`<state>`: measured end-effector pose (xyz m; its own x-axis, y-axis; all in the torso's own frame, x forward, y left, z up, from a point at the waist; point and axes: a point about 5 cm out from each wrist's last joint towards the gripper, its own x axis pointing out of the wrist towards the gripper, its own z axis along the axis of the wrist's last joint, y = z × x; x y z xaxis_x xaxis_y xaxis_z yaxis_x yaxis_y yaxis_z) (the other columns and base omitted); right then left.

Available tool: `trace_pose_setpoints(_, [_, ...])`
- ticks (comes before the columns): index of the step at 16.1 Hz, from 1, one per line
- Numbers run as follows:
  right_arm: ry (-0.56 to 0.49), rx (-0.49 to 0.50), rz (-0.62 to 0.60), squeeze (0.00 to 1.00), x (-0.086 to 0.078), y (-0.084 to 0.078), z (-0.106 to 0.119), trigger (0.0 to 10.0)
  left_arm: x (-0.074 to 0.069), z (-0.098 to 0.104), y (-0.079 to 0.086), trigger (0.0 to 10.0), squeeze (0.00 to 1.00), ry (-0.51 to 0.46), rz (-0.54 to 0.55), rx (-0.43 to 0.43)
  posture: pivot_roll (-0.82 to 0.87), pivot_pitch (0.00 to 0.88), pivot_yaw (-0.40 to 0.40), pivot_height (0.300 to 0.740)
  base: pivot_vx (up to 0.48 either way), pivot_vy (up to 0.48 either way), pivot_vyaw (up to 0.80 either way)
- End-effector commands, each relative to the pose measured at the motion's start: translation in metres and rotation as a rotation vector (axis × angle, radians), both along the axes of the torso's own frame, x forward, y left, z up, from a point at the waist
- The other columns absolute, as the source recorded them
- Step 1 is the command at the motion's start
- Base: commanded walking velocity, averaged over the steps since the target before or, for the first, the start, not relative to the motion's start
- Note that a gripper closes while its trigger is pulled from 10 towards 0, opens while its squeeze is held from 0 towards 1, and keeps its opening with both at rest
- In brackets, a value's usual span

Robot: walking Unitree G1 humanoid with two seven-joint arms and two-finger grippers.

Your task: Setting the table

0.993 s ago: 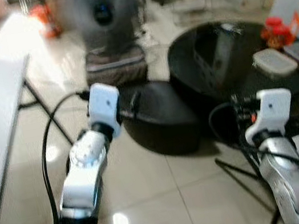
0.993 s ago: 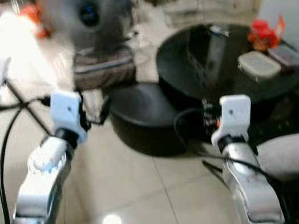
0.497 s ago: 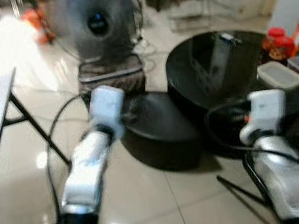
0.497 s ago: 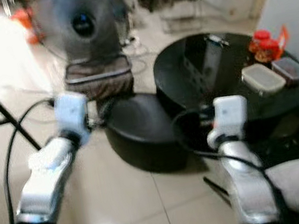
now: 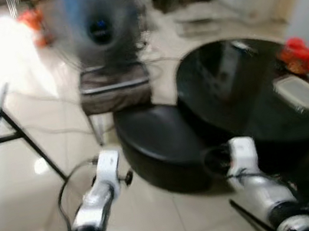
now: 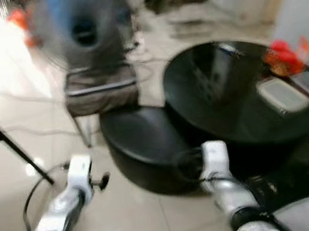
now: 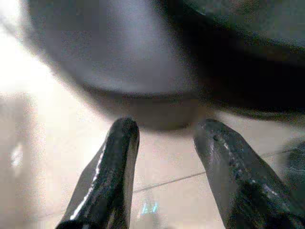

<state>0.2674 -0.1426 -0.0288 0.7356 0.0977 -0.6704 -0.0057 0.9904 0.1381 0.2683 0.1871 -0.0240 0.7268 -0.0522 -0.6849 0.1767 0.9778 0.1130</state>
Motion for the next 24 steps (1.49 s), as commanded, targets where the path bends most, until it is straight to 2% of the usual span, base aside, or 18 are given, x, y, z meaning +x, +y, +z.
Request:
trace_pose_setpoints(1, [0.091, -0.026, 0.006, 0.00, -0.019, -0.011, -0.018, 10.0, -0.013, -0.014, -0.004, 10.0, 0.00, 0.059, -0.033, 0.027, 0.08, 0.049, -0.068, 0.740, 0.424, 0.000, 0.00])
trace_pose_setpoints(3, [0.175, -0.037, 0.002, 0.00, -0.040, -0.013, -0.033, 10.0, -0.032, -0.028, -0.001, 10.0, 0.00, 0.137, -0.002, 0.028, 0.11, 0.055, -0.089, 0.740, 0.418, 0.000, 0.00])
trace_pose_setpoints(4, [0.194, -0.007, -0.006, 0.00, -0.048, -0.011, -0.038, 10.0, -0.040, -0.033, 0.001, 10.0, 0.00, 0.159, 0.032, 0.022, 0.11, 0.058, -0.087, 0.740, 0.412, 0.000, 0.00])
trace_pose_setpoints(7, [0.210, 0.020, -0.002, 0.00, -0.055, -0.005, -0.043, 10.0, -0.045, -0.038, -0.003, 10.0, 0.00, 0.170, 0.001, 0.023, 0.10, 0.063, -0.064, 0.740, 0.412, 0.000, 0.00])
trace_pose_setpoints(11, [0.271, 0.027, -0.037, 0.00, -0.066, -0.003, -0.050, 10.0, -0.060, -0.050, -0.018, 10.0, 0.00, 0.255, -0.060, 0.041, 0.09, 0.064, -0.057, 0.740, 0.000, 0.000, 0.00])
trace_pose_setpoints(13, [0.280, 0.027, -0.028, 0.00, -0.067, 0.002, -0.051, 10.0, -0.062, -0.052, -0.023, 10.0, 0.00, 0.263, -0.070, 0.034, 0.09, 0.063, -0.059, 0.740, 0.000, 0.000, 0.00])
trace_pose_setpoints(16, [0.291, 0.051, -0.035, 0.00, -0.067, 0.013, -0.051, 10.0, -0.065, -0.054, -0.040, 10.0, 0.00, 0.264, -0.086, 0.021, 0.09, 0.062, -0.060, 0.740, 0.000, 0.000, 0.00])
trace_pose_setpoints(24, [0.291, 0.051, -0.035, 0.00, -0.067, 0.013, -0.051, 10.0, -0.065, -0.054, -0.040, 10.0, 0.00, 0.264, -0.086, 0.021, 0.09, 0.062, -0.060, 0.740, 0.000, 0.000, 0.00])
